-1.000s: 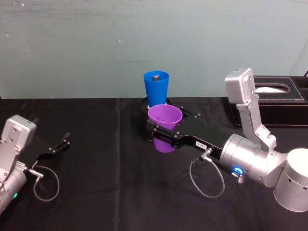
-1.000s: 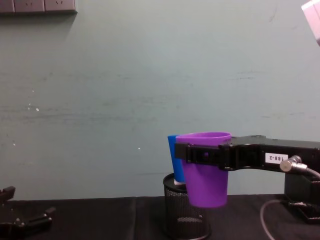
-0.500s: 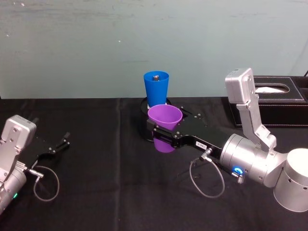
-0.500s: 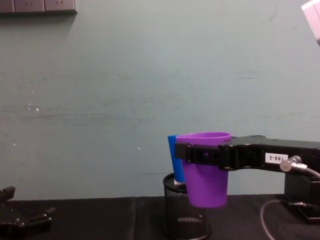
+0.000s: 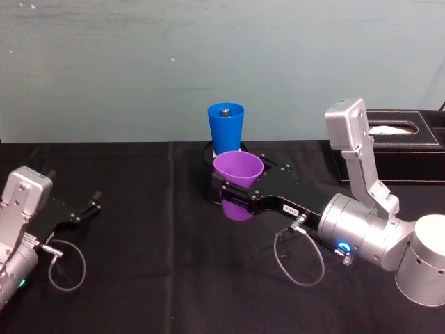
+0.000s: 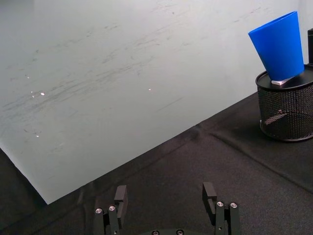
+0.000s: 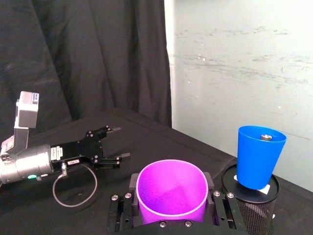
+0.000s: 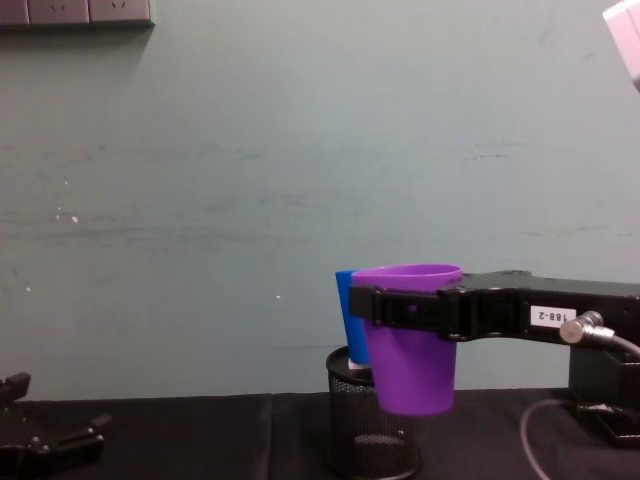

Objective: Pick up one cup with a gripper and tap it against the other cup.

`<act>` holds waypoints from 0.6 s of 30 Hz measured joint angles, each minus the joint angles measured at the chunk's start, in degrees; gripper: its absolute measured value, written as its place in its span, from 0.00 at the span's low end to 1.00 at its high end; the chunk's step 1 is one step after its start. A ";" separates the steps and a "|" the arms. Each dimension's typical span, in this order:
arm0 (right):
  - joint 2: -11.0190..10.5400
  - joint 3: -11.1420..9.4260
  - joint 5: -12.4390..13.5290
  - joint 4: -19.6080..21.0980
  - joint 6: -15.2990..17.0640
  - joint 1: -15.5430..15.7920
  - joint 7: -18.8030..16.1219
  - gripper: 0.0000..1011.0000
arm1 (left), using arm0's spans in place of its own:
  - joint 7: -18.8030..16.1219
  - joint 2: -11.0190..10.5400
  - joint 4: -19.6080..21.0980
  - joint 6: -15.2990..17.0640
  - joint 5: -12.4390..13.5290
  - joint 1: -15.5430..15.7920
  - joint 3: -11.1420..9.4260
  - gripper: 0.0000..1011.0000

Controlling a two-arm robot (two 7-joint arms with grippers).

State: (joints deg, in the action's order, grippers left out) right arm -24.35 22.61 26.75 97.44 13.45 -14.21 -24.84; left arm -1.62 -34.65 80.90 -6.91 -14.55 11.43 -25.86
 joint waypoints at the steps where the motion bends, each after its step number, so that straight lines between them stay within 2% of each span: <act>1: 0.00 0.00 0.00 0.00 0.00 0.00 0.00 0.73 | 0.00 0.00 0.00 0.00 0.00 0.00 0.00 0.99; 18: 0.00 0.00 0.00 0.00 0.00 0.00 0.00 0.73 | 0.00 0.00 0.00 0.00 0.00 0.00 0.00 0.99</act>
State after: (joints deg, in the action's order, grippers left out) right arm -24.35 22.61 26.75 97.44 13.45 -14.21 -24.85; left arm -1.62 -34.65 80.90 -6.91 -14.55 11.43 -25.86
